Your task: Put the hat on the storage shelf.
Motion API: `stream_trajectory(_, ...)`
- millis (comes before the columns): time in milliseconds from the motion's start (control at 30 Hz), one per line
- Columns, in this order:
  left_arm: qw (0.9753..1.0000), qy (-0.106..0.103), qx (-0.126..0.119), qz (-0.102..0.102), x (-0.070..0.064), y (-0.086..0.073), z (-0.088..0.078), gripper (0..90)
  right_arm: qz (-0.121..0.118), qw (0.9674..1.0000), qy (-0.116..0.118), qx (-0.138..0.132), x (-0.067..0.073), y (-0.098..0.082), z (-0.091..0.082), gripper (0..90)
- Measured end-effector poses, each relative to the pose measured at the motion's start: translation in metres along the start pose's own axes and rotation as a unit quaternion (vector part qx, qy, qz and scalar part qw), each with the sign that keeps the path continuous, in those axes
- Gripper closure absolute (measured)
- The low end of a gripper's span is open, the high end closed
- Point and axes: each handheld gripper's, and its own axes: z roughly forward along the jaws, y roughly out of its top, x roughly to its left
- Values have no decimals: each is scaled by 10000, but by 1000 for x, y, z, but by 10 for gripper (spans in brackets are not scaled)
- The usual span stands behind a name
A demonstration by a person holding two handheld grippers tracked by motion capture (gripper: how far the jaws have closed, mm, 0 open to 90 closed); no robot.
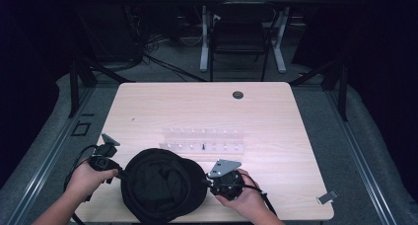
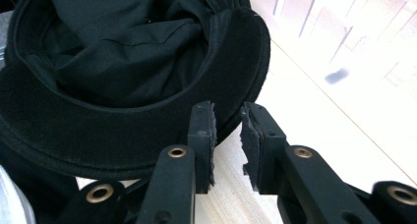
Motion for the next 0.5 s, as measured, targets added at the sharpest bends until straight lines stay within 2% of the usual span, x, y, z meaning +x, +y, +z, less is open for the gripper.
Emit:
stream_trajectory(200, 9998, -181, -2, -96, -4, 1, -12, 856, 34, 10000, -53, 39, -2, -4, -2, 740)
stream_trajectory(267, 9994, -271, 5, -200, -5, 1, -16, 856, 26, 10000, -53, 38, -4, -5, -3, 739)
stream_trajectory(333, 9994, -295, 15, -196, -5, 2, -17, 856, 61, 10000, -65, 29, -4, -5, -3, 739)
stream_trajectory(500, 9981, -490, 4, -367, -7, 3, -26, 856, 117, 9999, -90, 38, -8, -11, -6, 733)
